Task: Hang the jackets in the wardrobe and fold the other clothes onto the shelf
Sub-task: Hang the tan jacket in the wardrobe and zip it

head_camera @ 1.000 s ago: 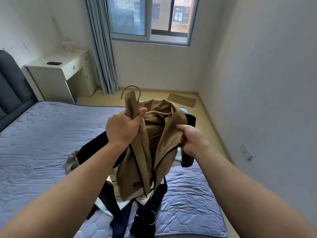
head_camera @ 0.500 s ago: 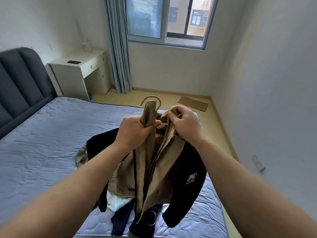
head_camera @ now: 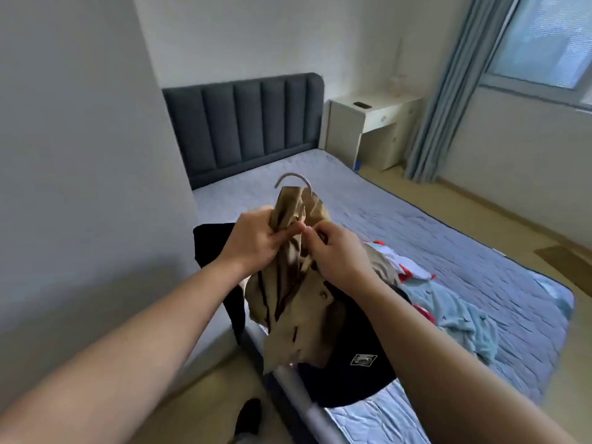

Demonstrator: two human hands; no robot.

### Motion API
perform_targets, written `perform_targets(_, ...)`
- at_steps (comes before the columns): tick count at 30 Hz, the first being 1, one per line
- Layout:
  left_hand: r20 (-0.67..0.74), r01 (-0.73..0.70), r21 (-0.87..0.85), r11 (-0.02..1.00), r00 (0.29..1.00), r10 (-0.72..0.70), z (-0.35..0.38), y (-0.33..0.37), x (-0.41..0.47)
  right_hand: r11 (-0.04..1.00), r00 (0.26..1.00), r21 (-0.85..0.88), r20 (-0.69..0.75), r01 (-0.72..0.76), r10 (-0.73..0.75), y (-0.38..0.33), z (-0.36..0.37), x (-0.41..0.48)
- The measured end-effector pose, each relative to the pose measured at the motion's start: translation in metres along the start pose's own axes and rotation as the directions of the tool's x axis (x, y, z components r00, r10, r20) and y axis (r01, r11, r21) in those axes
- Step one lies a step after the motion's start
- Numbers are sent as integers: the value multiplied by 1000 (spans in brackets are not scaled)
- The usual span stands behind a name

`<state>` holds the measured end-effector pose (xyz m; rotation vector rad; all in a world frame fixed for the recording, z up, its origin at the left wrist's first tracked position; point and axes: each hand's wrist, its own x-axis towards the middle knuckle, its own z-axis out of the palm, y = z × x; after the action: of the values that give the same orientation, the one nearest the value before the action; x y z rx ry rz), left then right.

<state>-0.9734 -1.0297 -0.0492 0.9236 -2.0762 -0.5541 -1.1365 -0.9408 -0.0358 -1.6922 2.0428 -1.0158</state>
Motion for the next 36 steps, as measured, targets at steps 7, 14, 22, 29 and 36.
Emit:
perform_targets(7, -497, 255, 294, 921, 864, -80, -121, -11, -159, 972, 955, 0, 187, 233, -229, -105, 63, -63)
perform_targets(14, -606, 538, 73, 840, 693, -391, -197, 28, -307, 906, 848, 75, 329, 416, -417, -216, 121, -148)
perform_targets(22, -532, 753, -36, 657, 542, -651, -292, 47, -480, 911, 604, 209, 692, 356, -395, -324, 210, -257)
perform_targets(29, -469, 840, -123, 529, 420, -777, -340, 75, -597, 858, 315, 269, 848, 437, -426, -385, 267, -362)
perform_targets(36, -464, 717, -565, 408, 133, -876, -374, 87, -695, 800, 93, 389, 874, 458, -478, -431, 310, -438)
